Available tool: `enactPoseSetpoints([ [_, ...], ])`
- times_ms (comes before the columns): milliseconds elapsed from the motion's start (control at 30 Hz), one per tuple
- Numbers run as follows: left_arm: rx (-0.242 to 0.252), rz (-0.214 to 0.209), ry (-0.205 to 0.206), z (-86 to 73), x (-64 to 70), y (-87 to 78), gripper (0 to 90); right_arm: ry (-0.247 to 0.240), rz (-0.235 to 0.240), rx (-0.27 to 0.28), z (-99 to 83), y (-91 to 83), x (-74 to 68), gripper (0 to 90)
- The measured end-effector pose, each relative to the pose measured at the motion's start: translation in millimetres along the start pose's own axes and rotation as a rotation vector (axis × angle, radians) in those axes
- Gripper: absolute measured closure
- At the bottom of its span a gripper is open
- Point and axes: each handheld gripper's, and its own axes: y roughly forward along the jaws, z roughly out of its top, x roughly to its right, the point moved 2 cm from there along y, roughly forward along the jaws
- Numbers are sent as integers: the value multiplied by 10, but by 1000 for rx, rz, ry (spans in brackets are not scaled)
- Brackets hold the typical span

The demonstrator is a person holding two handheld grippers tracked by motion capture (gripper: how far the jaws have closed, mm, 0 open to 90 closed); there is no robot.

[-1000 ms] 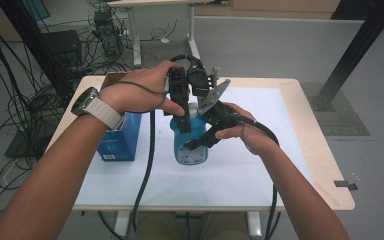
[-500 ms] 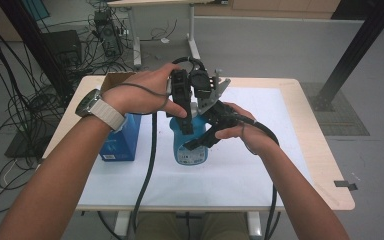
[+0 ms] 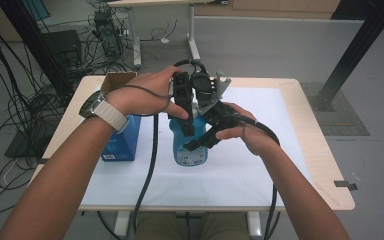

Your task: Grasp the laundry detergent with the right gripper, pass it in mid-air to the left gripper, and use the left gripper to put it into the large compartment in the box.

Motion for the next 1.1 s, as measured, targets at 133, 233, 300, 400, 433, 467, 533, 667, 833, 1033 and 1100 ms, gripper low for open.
enactPoseSetpoints([
  [133,2,-4,2,3,1,11,99,5,10,0,10,-12,-15,433],
  [233,3,-6,4,5,2,25,102,5,12,3,12,-9,-19,433],
  [300,3,-8,4,3,2,34,105,5,12,3,12,-9,-19,433],
  [400,9,-10,7,3,1,43,109,-2,14,9,14,-7,-18,433],
  [433,12,-11,6,4,0,44,109,10,16,3,17,-18,-30,433],
  [467,20,-18,6,3,1,49,110,1,14,11,16,-12,-20,433],
  [533,21,-22,5,1,0,51,113,13,17,6,19,-21,-34,433],
  [667,23,-28,3,-11,-4,66,115,17,13,7,16,-29,-37,433],
  [833,36,-38,4,-15,-3,82,123,4,19,20,8,-27,-18,433],
  [1033,46,-48,6,-22,-3,91,152,12,27,22,8,-25,-22,433],
  [1100,49,-51,7,-23,2,91,167,11,28,21,9,-25,-20,433],
])
